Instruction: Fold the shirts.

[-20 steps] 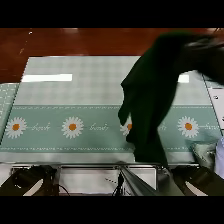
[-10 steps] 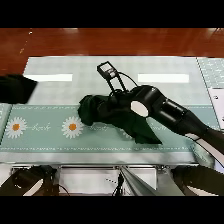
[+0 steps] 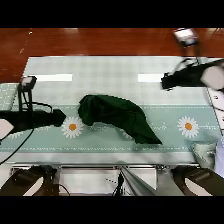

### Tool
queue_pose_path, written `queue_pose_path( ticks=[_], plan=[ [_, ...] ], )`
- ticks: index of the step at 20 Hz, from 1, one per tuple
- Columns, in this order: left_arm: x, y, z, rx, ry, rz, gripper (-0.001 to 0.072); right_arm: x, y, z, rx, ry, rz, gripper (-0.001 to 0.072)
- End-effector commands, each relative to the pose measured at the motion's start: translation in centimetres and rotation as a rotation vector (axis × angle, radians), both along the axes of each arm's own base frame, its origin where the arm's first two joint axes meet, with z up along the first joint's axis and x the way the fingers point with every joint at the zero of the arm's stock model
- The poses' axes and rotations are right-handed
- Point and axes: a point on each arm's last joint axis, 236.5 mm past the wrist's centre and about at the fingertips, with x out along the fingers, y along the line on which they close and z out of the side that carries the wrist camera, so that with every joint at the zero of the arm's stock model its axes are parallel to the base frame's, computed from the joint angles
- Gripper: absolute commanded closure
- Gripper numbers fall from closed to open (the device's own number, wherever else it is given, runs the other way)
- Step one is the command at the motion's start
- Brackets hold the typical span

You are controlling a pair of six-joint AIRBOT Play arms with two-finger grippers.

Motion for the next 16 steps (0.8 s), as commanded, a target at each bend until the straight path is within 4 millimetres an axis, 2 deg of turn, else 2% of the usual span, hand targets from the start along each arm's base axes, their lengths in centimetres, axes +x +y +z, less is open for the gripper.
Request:
queue_pose_path(
  ticks=[1, 3, 4, 5, 7, 8, 11, 14, 16],
  plan=[
    [-0.1, -0.7, -4.0, -0.221, 0.089, 0.124, 0.017, -1.6, -6.5, -0.1, 0.096, 0.075, -0.141, 0.0222],
    [0.7, -1.3, -4.9, -0.375, 0.135, 0.17, 0.0164, -1.5, -7.2, -0.2, 0.216, 0.082, -0.168, 0.0222],
    [1.4, -1.8, -5.0, -0.453, 0.15, 0.184, 0.0134, -1.4, -7.5, -0.1, 0.251, 0.08, -0.181, 0.0222],
    [2.2, -2.4, -5.1, -0.533, 0.168, 0.195, 0.0082, -1.4, -8.0, -0.1, 0.268, 0.075, -0.19, 0.0222],
    [3.3, -4.0, -5.8, -0.644, 0.208, 0.189, 0.0066, -1.4, -8.5, -0.1, 0.258, 0.074, -0.188, 0.0222],
    [3.7, -4.8, -6.6, -0.694, 0.246, 0.203, -0.0013, -1.4, -8.5, -0.1, 0.257, 0.074, -0.184, 0.0222],
    [4.8, -6.3, -8.6, -0.812, 0.321, 0.245, -0.0013, -1.5, -8.3, -0.1, 0.261, 0.077, -0.183, 0.0222],
    [6.7, -7.2, -8.7, -0.93, 0.302, 0.285, -0.0013, -1.6, -8.3, -0.2, 0.261, 0.084, -0.182, 0.0222],
    [6.8, -7.7, -9.5, -0.937, 0.324, 0.286, -0.0013, -1.7, -8.3, -0.3, 0.263, 0.09, -0.185, 0.0222]
  ],
)
